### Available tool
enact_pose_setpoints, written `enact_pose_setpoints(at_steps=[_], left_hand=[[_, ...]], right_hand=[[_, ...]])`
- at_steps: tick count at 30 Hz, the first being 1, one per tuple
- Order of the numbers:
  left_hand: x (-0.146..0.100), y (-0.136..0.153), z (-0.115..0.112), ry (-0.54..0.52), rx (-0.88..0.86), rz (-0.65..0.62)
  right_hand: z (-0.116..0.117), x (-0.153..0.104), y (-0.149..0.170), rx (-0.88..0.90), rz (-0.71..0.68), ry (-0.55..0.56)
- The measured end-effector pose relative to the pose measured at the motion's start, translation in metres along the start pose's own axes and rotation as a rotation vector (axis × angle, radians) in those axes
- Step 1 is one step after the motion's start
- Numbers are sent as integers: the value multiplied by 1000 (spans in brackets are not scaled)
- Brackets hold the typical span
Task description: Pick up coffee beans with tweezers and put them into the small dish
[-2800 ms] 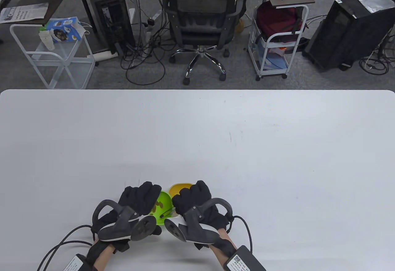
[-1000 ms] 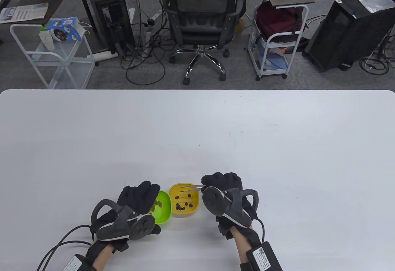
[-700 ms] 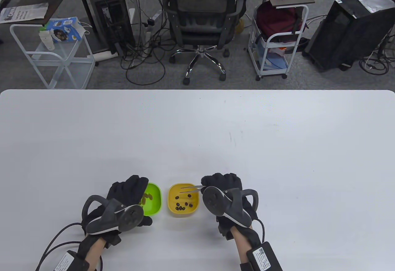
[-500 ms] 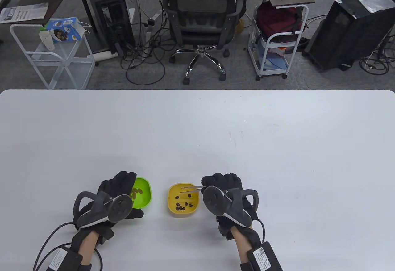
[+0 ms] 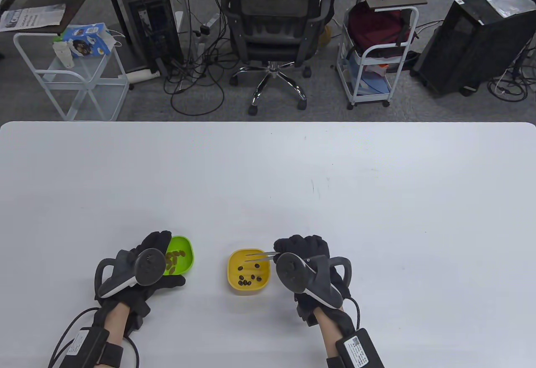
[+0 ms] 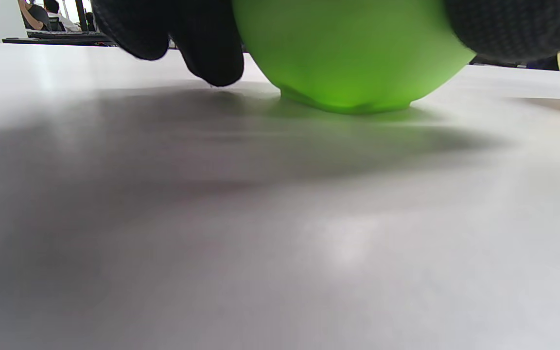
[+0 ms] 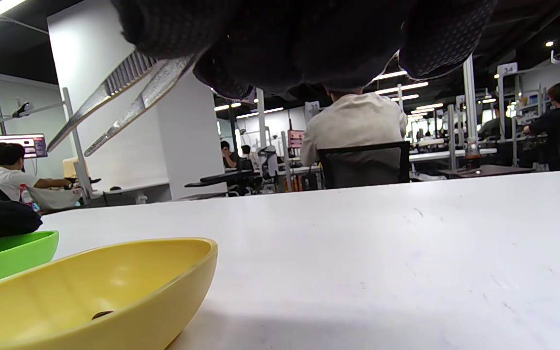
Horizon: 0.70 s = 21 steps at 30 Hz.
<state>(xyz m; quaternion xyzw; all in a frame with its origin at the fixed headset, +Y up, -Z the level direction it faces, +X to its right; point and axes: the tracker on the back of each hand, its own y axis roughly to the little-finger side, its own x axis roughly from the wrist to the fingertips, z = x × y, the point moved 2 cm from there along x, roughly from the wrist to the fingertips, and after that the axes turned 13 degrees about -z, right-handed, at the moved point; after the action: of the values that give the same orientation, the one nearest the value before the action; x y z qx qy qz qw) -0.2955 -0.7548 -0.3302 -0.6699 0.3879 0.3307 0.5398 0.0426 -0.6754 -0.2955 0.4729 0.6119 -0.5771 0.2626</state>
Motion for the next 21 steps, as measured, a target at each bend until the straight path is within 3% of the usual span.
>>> enact_pose_setpoints(at_steps=[4,10,12,15,17,21], left_hand=[[-2,-4,6,45,46,4],[-19,-14,27,-7,43,-8],[-24,-16,37,23,41,7],[-35,-14,46,38,124,25],[-42,-8,48,69,143,34],[-54,3,45,26,108,35]], right_hand=[[0,0,0,-4,-2,-4],[0,0,-1,3,-8,0],[0,0,-1,9,-9,5],[1,0,0,14,-8,4],[1,0,0,15,-6,3],[1,0,0,17,-4,5]])
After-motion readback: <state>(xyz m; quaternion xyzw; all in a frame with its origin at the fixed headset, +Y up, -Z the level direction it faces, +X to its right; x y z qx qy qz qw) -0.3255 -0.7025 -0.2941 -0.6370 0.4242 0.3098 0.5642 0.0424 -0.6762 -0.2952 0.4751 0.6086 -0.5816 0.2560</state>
